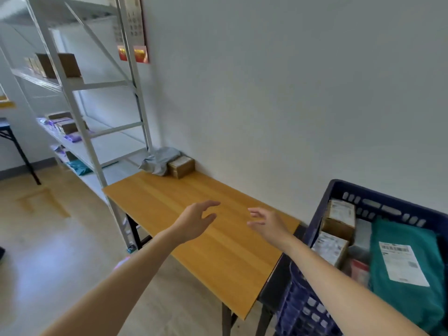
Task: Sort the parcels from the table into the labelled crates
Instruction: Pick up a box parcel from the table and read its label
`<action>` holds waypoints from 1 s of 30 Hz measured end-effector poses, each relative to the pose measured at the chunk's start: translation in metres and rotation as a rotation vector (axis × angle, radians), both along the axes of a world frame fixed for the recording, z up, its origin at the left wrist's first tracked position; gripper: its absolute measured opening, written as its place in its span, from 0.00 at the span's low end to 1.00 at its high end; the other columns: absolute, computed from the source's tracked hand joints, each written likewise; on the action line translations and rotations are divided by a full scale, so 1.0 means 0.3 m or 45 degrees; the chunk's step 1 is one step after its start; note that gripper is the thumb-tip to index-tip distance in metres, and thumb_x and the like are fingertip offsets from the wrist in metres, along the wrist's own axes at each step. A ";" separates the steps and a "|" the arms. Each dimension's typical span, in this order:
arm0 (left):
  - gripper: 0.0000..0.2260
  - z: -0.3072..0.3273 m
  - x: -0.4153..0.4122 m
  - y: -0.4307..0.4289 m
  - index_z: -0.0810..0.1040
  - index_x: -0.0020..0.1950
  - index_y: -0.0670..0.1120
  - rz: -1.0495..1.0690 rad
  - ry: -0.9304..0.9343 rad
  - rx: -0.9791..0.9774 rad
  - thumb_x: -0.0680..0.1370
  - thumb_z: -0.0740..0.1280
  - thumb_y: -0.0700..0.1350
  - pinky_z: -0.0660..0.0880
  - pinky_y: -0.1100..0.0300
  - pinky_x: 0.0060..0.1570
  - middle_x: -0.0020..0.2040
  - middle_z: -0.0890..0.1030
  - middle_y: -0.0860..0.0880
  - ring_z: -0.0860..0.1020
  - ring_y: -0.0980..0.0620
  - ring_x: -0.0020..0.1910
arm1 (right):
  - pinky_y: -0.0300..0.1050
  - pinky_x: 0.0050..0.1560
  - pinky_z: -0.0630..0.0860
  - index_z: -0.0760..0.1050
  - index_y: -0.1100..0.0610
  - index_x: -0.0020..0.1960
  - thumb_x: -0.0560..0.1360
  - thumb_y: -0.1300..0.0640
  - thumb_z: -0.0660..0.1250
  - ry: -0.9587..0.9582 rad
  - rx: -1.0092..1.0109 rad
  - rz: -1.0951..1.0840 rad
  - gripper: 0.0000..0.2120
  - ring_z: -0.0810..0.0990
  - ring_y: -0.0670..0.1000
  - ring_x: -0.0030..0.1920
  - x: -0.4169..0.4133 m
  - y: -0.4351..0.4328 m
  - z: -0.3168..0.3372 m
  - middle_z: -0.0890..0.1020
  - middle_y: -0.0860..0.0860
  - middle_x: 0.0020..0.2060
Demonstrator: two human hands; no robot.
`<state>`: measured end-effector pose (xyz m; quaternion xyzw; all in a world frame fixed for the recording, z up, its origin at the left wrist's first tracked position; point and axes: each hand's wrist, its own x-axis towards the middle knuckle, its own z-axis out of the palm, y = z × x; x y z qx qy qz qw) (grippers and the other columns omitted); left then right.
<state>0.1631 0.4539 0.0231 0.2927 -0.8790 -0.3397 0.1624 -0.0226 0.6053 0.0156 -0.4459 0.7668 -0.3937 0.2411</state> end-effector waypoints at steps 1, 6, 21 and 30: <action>0.17 -0.010 0.021 -0.041 0.69 0.71 0.57 0.016 -0.008 0.013 0.81 0.62 0.49 0.69 0.61 0.59 0.70 0.71 0.51 0.68 0.52 0.70 | 0.37 0.47 0.73 0.70 0.54 0.70 0.78 0.55 0.67 0.002 -0.001 0.001 0.22 0.78 0.47 0.55 0.015 -0.046 -0.005 0.75 0.52 0.65; 0.17 -0.055 0.098 -0.256 0.70 0.70 0.59 0.126 -0.023 0.063 0.81 0.62 0.50 0.70 0.62 0.54 0.68 0.74 0.48 0.71 0.51 0.68 | 0.45 0.52 0.76 0.74 0.58 0.66 0.76 0.61 0.70 -0.040 -0.007 -0.057 0.20 0.80 0.50 0.50 0.057 -0.298 -0.051 0.78 0.57 0.61; 0.17 -0.145 -0.001 -1.097 0.71 0.70 0.55 0.188 -0.210 0.042 0.81 0.62 0.47 0.70 0.62 0.55 0.67 0.74 0.52 0.71 0.52 0.68 | 0.48 0.57 0.76 0.74 0.58 0.65 0.77 0.60 0.68 -0.159 0.052 -0.048 0.17 0.77 0.51 0.60 -0.104 -1.175 -0.215 0.78 0.56 0.60; 0.18 -0.179 -0.121 -1.519 0.70 0.71 0.54 0.201 -0.248 0.154 0.81 0.63 0.47 0.72 0.57 0.59 0.70 0.71 0.52 0.72 0.50 0.67 | 0.46 0.52 0.76 0.73 0.57 0.66 0.76 0.59 0.69 -0.293 0.124 -0.065 0.19 0.78 0.53 0.57 -0.195 -1.571 -0.298 0.77 0.56 0.60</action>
